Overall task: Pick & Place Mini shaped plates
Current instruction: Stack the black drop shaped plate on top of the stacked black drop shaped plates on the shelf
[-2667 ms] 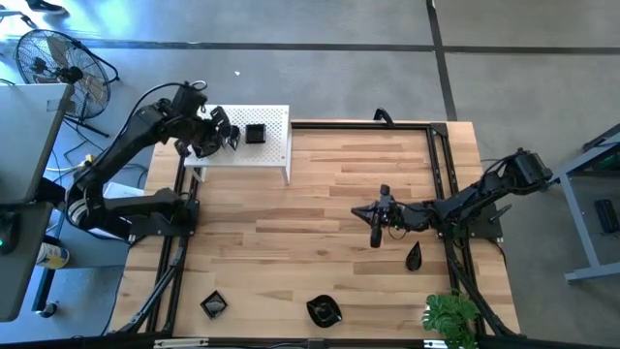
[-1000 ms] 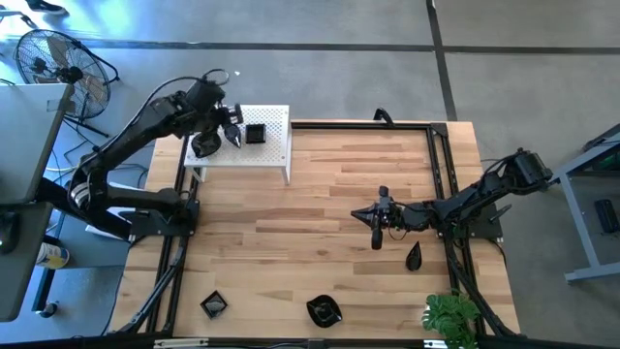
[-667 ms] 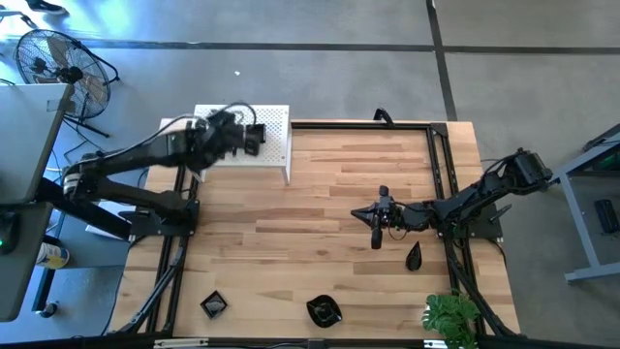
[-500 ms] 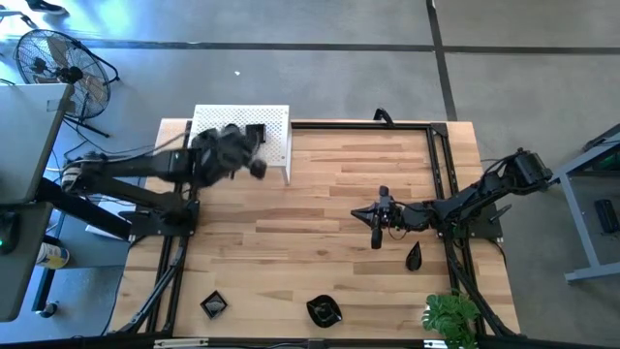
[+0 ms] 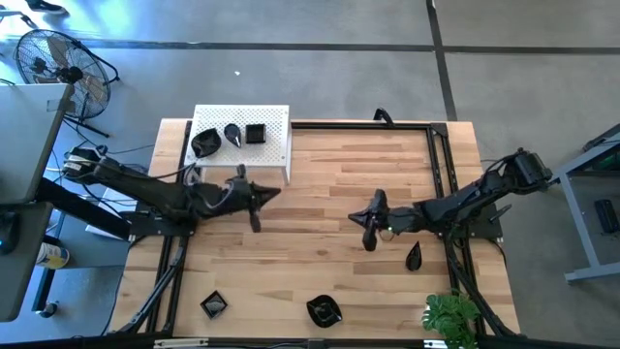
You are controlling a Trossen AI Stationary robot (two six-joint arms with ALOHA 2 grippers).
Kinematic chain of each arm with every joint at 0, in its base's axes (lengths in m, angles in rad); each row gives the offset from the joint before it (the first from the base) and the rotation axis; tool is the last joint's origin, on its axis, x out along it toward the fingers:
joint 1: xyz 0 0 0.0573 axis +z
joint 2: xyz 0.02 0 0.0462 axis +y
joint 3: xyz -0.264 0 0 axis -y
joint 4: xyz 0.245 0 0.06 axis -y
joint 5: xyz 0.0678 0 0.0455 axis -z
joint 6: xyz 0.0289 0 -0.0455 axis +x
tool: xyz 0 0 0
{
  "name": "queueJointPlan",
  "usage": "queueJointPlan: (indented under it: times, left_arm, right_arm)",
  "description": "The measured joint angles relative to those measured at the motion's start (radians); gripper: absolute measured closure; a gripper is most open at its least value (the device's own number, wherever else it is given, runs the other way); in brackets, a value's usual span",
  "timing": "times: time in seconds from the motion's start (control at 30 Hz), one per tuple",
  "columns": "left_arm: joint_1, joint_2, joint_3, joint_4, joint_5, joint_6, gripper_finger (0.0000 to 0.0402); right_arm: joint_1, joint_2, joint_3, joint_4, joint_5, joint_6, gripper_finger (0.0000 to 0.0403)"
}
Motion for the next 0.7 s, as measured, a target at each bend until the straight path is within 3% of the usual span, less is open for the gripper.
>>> queueJointPlan:
  times: [0.2,0.43,0.6,0.7]
  left_arm:
    - [-0.012,0.0,-0.163,0.28,0.145,0.031,0.0401]
    - [-0.012,0.014,-0.223,0.296,0.185,-0.004,0.0401]
    - [-0.012,0.021,-0.225,0.29,0.208,-0.003,0.0401]
    - [-0.012,0.021,-0.225,0.257,0.208,-0.003,0.0401]
  right_arm:
    - [0.0,0.0,0.191,-0.443,-0.058,0.026,0.0403]
    - [0.047,0.0,0.391,-0.998,-0.213,0.025,0.0382]
    - [0.07,0.0,0.498,-1.388,-0.379,0.02,0.0341]
    - [0.07,0.0,0.507,-1.533,-0.501,-0.018,0.0325]
